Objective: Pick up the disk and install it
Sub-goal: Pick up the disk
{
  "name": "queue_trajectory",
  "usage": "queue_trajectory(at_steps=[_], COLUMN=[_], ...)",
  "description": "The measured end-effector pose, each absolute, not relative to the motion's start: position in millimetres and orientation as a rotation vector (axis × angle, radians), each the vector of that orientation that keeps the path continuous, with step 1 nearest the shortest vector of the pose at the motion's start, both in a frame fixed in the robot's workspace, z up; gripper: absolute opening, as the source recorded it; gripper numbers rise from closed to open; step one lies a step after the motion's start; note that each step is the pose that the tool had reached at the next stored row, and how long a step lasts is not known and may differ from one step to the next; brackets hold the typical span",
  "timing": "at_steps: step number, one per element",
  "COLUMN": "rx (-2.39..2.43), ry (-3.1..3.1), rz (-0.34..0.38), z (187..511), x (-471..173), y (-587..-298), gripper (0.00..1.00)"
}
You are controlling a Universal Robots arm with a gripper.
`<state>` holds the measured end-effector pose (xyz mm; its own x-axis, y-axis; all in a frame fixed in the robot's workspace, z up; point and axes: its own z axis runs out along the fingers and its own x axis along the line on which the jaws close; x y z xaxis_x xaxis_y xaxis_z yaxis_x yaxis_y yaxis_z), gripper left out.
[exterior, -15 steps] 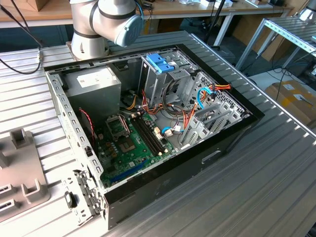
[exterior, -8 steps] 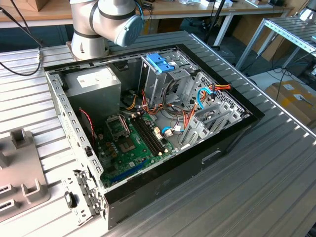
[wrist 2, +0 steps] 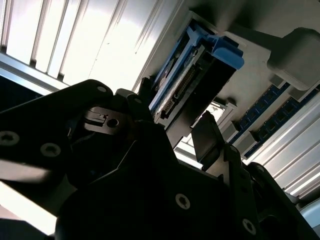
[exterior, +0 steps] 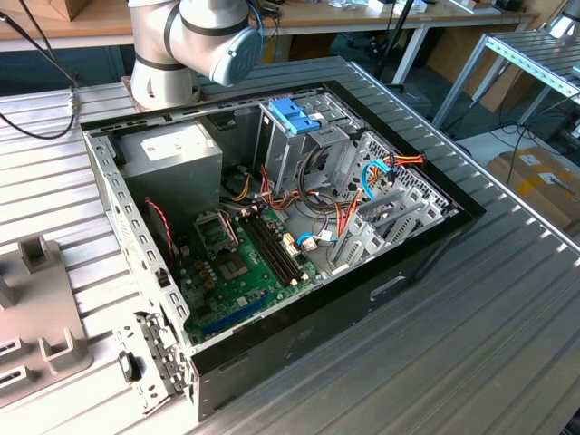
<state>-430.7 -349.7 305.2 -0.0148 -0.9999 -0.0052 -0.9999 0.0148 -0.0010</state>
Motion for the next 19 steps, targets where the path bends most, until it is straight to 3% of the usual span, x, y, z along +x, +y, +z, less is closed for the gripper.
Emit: queue_trajectory(at_steps=[8, 12, 14, 19], rx=[-2.202, -2.202, -2.202, -2.202], ry=[2.235, 2.235, 2.235, 2.235], rz=[0.005, 0.005, 0.005, 0.005], z=[305.2, 305.3, 305.2, 305.2], x=[-430.7, -430.7, -430.7, -430.7], y=[-349.6, -349.6, -349.6, -349.5], gripper=[0.59, 0.4, 0.35, 0.35])
